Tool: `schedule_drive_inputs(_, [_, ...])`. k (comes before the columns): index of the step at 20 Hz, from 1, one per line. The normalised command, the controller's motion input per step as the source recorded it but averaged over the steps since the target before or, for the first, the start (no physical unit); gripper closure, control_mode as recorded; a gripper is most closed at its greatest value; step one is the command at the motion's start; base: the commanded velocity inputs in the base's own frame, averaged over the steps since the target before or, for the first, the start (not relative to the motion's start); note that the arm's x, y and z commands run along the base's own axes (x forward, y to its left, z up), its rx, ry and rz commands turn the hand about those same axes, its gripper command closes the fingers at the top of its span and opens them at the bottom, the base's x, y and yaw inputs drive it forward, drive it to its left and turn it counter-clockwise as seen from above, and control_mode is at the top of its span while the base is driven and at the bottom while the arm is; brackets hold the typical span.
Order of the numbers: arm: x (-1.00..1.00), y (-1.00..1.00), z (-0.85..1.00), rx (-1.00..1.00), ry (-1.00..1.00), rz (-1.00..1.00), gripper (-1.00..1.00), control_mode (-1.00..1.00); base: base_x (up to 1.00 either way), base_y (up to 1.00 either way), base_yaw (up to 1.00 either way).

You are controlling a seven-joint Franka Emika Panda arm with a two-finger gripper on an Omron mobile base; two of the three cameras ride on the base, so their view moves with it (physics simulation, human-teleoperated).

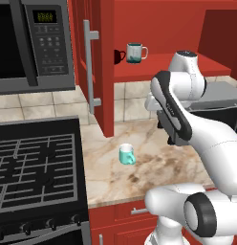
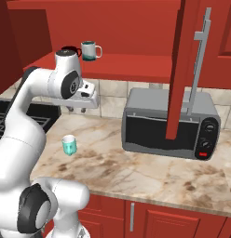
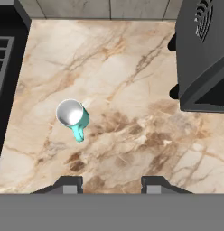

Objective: Pick the mug on the counter and place it in the cabinet with the handle facing the right, like the mugs already inside.

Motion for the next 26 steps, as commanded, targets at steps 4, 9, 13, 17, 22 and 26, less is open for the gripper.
schedule_drive_inputs(4, [-0.06,0.00,0.00,0.00,0.00,0.00,-1.00,-1.00,0.00,0.00,0.00])
schedule_drive_inputs(9, [-0.21,0.00,-0.01,0.00,-0.03,0.00,-1.00,-1.00,0.00,0.00,0.00])
schedule_drive_inputs(13, [-0.26,0.00,-0.09,0.00,-0.07,0.00,-1.00,-1.00,0.00,0.00,0.00])
schedule_drive_inputs(17, [-0.23,0.04,-0.18,0.01,-0.07,0.00,-1.00,-1.00,0.00,0.00,0.00])
schedule_drive_inputs(22, [-0.04,0.06,-0.17,0.00,-0.03,0.00,-1.00,-1.00,0.00,0.00,0.00])
schedule_drive_inputs(26, [0.00,0.14,-0.20,0.00,-0.03,0.00,-1.00,-1.00,0.00,0.00,0.00])
